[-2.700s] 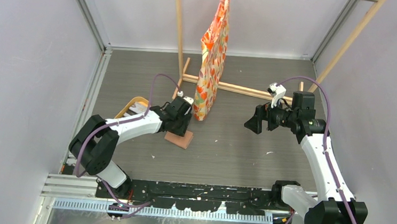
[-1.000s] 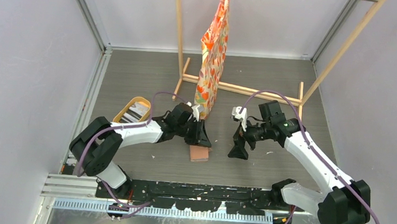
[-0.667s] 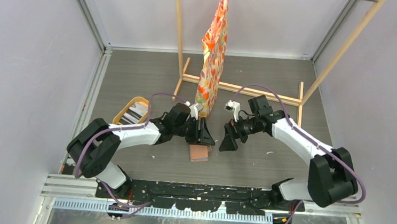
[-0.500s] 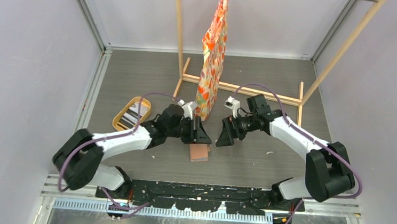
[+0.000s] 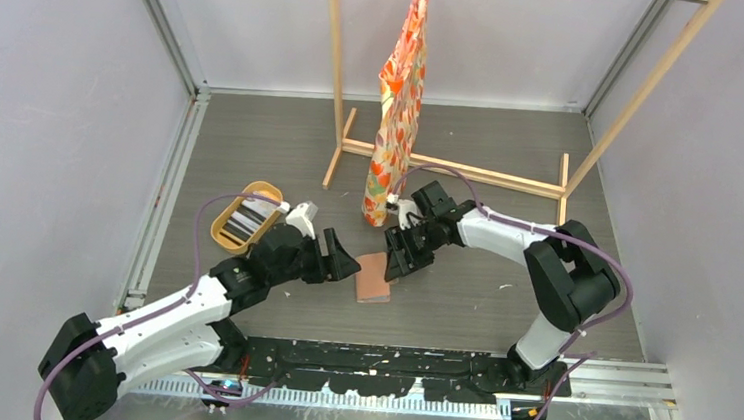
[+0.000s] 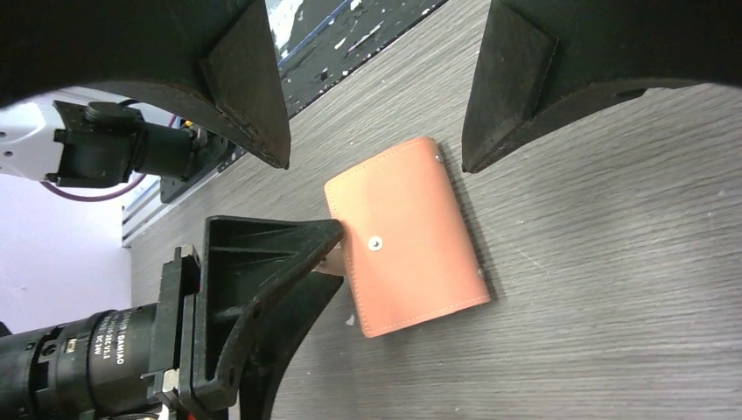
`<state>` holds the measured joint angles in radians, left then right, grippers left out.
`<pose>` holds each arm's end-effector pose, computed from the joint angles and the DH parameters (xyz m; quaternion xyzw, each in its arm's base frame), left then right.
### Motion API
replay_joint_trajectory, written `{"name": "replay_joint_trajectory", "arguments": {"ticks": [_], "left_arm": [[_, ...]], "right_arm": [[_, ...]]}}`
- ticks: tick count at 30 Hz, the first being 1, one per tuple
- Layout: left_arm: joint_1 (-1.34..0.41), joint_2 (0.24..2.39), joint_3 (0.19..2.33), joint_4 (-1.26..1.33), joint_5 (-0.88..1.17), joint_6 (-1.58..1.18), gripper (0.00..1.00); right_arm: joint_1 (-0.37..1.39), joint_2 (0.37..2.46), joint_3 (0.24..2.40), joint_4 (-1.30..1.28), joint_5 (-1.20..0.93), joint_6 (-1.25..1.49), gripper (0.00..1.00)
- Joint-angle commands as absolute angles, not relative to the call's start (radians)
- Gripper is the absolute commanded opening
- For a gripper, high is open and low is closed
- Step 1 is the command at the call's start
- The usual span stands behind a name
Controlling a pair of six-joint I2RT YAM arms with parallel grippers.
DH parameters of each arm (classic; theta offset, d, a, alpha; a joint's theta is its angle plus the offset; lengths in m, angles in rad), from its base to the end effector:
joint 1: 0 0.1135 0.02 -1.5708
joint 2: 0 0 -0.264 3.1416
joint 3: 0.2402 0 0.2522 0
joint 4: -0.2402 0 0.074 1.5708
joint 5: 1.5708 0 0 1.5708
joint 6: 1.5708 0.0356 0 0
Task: Put the credit cards into the card holder
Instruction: Open the card holder at the center of the board.
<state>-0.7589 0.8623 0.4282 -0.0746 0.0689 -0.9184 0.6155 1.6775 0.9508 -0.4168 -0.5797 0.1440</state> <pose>0.1371 -0.1334 0.2120 -0.0513 0.8604 -0.3963 0.3162 0.2452 0.1973 0.1636 -0.2777 0.8964 0.3347 0.0852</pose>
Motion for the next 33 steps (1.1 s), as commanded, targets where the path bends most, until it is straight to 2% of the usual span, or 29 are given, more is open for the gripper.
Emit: {"name": "replay_joint_trajectory", "arguments": {"ticks": [1, 9, 12, 20, 27, 33], "left_arm": [[-0.758, 0.860, 0.419, -0.079, 0.041, -0.937, 0.73], [-0.758, 0.866, 0.389, -0.042, 0.058, -0.951, 0.73], [-0.758, 0.883, 0.384, -0.026, 0.068, -0.953, 0.77], [-0.758, 0.908, 0.374, 0.018, 0.086, -0.957, 0.84], [-0.758, 0.843, 0.376, -0.077, 0.023, -0.942, 0.85], [-0.758, 0.750, 0.450, -0.277, -0.082, -0.885, 0.82]], "right_arm": [[0.628, 1.688, 1.005, -0.454, -0.513, 0.155, 0.50], [0.627, 1.675, 1.024, -0.484, -0.509, 0.121, 0.11], [0.628, 1.637, 1.033, -0.496, -0.557, 0.098, 0.01], [0.627, 1.546, 1.003, -0.462, -0.808, 0.077, 0.01], [0.620, 1.576, 1.032, -0.512, -0.736, 0.030, 0.01], [0.587, 1.557, 1.043, -0.545, -0.797, -0.024, 0.01]]}}
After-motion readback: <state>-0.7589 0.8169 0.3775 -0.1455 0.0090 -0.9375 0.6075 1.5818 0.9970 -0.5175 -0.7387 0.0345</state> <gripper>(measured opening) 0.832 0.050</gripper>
